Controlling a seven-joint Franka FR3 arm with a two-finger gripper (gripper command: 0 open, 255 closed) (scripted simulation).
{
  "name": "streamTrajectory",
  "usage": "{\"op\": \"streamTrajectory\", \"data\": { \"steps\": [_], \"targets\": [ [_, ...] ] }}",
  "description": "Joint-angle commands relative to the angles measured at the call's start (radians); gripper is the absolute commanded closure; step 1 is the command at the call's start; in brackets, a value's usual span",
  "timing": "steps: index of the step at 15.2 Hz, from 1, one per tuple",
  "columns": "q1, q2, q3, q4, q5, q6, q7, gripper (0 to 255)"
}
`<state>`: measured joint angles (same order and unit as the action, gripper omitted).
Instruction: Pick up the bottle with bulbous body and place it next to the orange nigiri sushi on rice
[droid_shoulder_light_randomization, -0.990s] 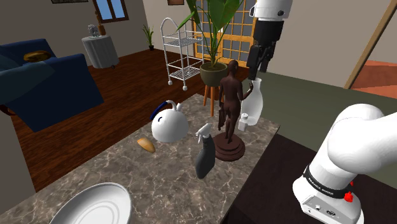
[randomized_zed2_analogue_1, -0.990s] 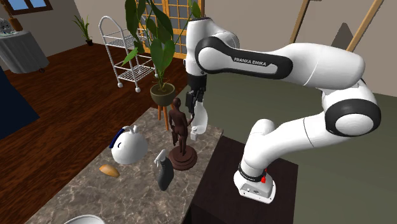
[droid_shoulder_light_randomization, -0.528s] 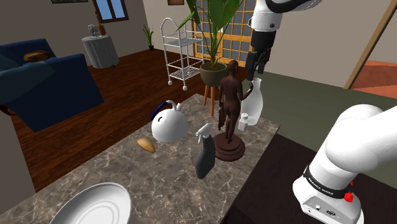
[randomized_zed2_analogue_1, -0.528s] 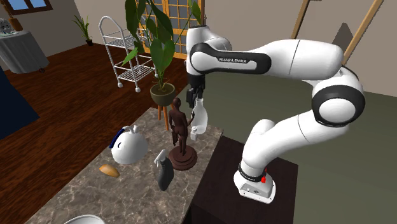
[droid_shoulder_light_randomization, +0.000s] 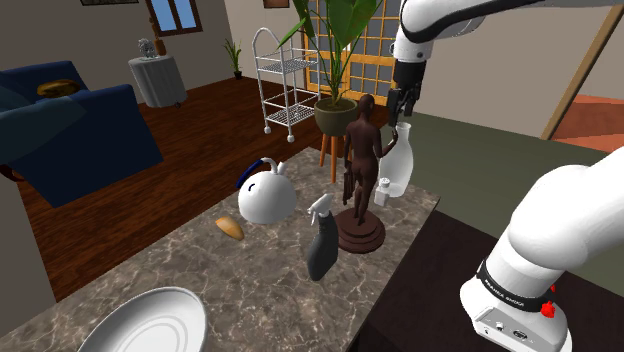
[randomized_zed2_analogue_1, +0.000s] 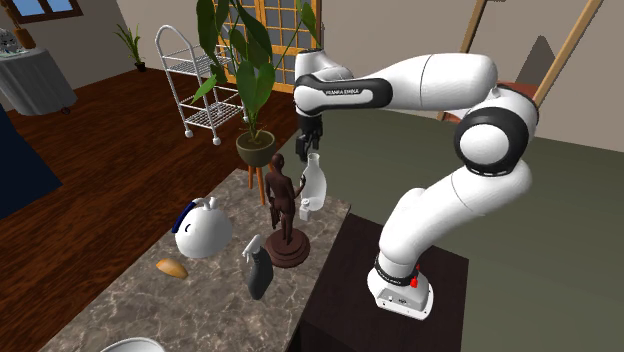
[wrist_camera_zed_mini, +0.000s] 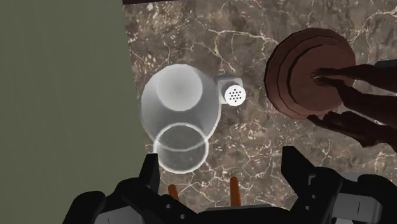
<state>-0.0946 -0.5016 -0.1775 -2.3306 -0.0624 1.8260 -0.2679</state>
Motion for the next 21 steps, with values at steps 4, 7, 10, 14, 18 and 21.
{"op": "streamTrajectory", "data": {
  "steps": [4, 7, 10, 14, 18, 21],
  "targets": [
    [-0.015, 0.071, -0.037, 0.008, -0.014, 0.063, -0.037, 0],
    [-0.015, 0.078, -0.04, -0.027, -0.015, 0.105, -0.038, 0],
    [-0.016, 0.085, -0.042, -0.056, -0.016, 0.141, -0.038, 0],
    [-0.016, 0.085, -0.042, -0.056, -0.016, 0.141, -0.038, 0],
    [-0.016, 0.085, -0.042, -0.056, -0.016, 0.141, -0.038, 255],
    [-0.016, 0.085, -0.042, -0.056, -0.016, 0.141, -0.038, 255]
  ]
}}
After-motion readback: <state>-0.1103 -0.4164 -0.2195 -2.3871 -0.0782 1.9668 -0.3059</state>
